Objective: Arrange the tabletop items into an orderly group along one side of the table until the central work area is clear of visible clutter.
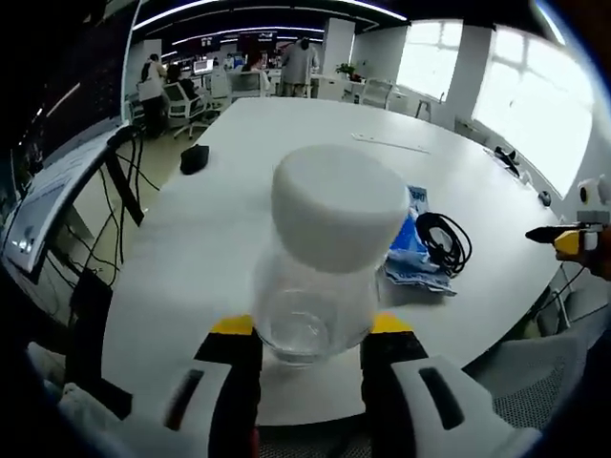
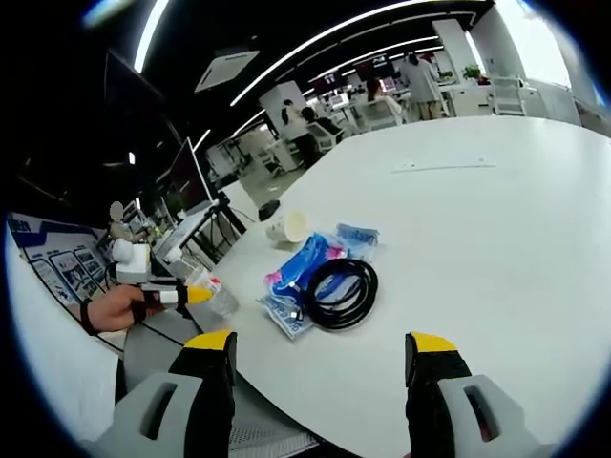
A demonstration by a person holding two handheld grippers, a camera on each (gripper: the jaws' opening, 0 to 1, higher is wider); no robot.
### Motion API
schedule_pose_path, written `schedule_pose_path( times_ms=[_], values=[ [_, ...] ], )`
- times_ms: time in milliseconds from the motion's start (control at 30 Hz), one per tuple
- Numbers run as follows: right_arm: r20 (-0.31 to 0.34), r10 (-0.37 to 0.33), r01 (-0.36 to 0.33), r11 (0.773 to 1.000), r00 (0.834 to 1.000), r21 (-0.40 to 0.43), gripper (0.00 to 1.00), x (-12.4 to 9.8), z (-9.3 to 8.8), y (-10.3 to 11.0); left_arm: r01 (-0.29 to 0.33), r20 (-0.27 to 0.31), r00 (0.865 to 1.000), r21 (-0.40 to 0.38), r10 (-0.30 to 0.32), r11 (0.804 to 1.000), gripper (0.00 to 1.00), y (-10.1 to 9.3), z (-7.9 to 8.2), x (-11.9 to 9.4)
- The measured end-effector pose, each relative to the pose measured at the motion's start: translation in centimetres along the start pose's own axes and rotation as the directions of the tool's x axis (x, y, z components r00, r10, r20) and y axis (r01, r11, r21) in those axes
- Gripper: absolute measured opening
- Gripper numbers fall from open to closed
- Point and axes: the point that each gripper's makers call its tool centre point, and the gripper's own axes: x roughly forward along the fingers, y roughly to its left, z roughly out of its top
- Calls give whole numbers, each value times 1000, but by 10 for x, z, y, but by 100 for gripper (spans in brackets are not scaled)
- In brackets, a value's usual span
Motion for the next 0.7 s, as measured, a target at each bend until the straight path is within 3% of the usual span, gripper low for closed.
schedule_pose_path(
  times_ms=[400, 700],
  values=[
    [-2, -11, 11, 1000, 1000, -6, 74, -1, 4, -1, -35, 22, 999, -17, 35, 999, 37, 22, 9, 4],
    [-3, -14, 14, 1000, 1000, 1, 74, 0, 3, 1, -63, 28, 998, -42, 64, 997, 37, 49, 28, 17]
  ],
)
